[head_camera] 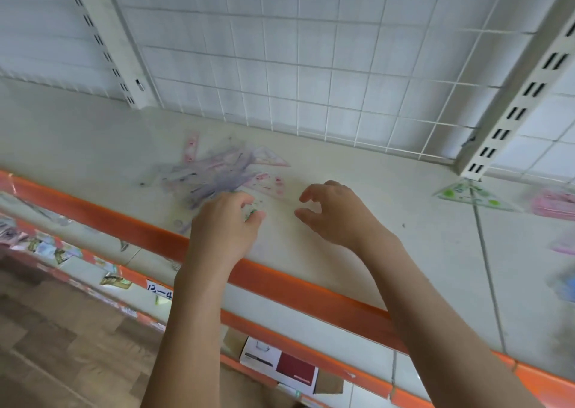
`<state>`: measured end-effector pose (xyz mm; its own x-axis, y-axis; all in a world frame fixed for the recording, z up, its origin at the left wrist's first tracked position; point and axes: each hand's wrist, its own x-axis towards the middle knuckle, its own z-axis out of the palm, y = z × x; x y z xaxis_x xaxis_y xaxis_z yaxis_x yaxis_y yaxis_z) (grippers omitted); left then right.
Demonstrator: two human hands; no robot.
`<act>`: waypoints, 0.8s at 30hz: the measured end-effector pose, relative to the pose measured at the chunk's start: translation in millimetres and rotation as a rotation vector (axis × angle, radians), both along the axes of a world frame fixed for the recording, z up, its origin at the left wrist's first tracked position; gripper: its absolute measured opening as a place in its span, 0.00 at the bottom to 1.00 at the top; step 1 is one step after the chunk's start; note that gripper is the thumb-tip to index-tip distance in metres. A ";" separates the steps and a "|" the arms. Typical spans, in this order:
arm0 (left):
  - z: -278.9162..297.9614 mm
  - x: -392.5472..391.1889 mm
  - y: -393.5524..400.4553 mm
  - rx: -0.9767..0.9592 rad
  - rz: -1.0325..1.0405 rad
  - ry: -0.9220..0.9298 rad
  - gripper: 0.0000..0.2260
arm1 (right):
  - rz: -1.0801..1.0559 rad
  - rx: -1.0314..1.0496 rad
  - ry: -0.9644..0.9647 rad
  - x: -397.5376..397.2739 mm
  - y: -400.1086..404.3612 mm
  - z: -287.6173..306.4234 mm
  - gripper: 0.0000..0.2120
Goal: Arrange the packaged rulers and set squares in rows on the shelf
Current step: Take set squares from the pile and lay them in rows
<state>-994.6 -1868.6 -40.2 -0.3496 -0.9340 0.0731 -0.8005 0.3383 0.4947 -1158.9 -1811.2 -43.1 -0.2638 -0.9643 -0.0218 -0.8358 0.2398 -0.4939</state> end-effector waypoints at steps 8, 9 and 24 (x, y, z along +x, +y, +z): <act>0.9 10.4 -22.0 0.002 0.015 0.100 0.14 | 0.001 0.092 -0.019 3.1 -75.1 13.5 0.24; 1.0 11.4 -23.4 0.002 0.012 0.106 0.14 | -0.006 0.124 -0.019 2.6 -80.9 14.6 0.26; -7.2 22.8 -37.2 -0.050 0.025 0.110 0.14 | -0.022 0.367 -0.148 5.0 -96.9 27.1 0.36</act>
